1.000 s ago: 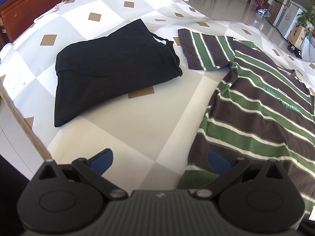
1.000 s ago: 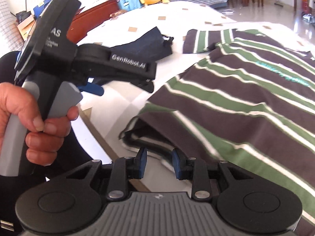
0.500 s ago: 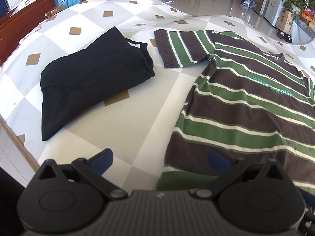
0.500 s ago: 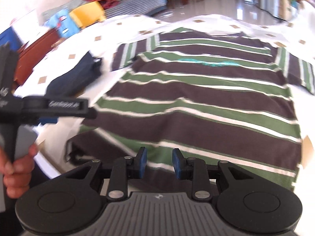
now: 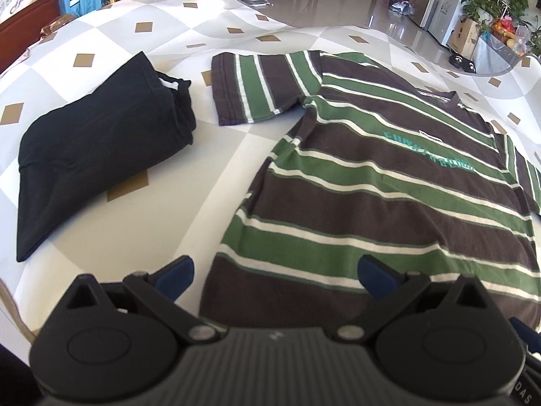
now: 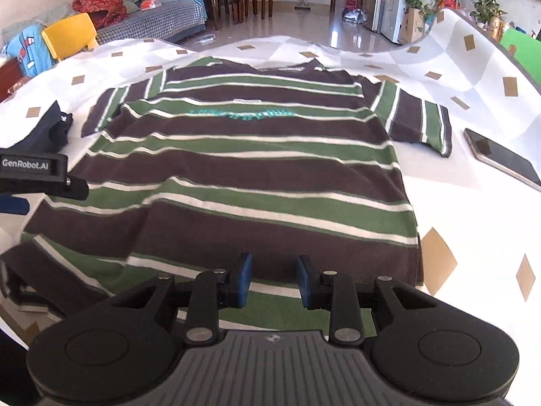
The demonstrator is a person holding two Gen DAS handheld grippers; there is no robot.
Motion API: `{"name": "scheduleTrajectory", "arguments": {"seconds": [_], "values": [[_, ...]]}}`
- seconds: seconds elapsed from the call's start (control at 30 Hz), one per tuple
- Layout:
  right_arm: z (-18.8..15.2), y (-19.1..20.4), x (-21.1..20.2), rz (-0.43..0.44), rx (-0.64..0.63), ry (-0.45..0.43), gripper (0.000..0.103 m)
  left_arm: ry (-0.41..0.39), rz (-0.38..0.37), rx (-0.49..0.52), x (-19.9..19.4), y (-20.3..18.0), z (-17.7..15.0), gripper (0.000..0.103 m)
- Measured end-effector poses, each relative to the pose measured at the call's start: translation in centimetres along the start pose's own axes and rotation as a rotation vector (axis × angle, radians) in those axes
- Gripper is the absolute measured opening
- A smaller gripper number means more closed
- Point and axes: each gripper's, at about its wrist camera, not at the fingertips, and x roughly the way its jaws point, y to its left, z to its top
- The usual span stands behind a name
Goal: Fold clothes
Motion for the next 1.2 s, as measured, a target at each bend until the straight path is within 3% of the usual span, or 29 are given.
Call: {"name": "scheduleTrajectory", "arguments": {"seconds": [0.2,0.47,0.57,0.8,1.2], "values": [[-0.6,-2.1,0.5,-0.034,0.057,0.055,0.029,0.013,0.069,0.061,1.4,-1.4,-0.1,0.103],[-0.9,-4.2,0.6,-0.107,0.145,0.106,0.030,0.009,0.117,0.034,1.5,0.1,-0.2,0.103],[-0.9,-4.5,0.6,-0.136,0.167,0.118,0.038,0.006,0.138,0.022,1.5,0.7,-0.1,0.103],[-0.9,-5.7,0.0,-0.093,0.283,0.111,0.037,-0.007,0.183,0.032,1.2,0.7,-0.1,0.103],[0.9,-4.9,-0.4,-0.019,0.287,-0.012,0.038,-0.020,0.100,0.011,0.4,-0.7,-0.2,0.103]]}}
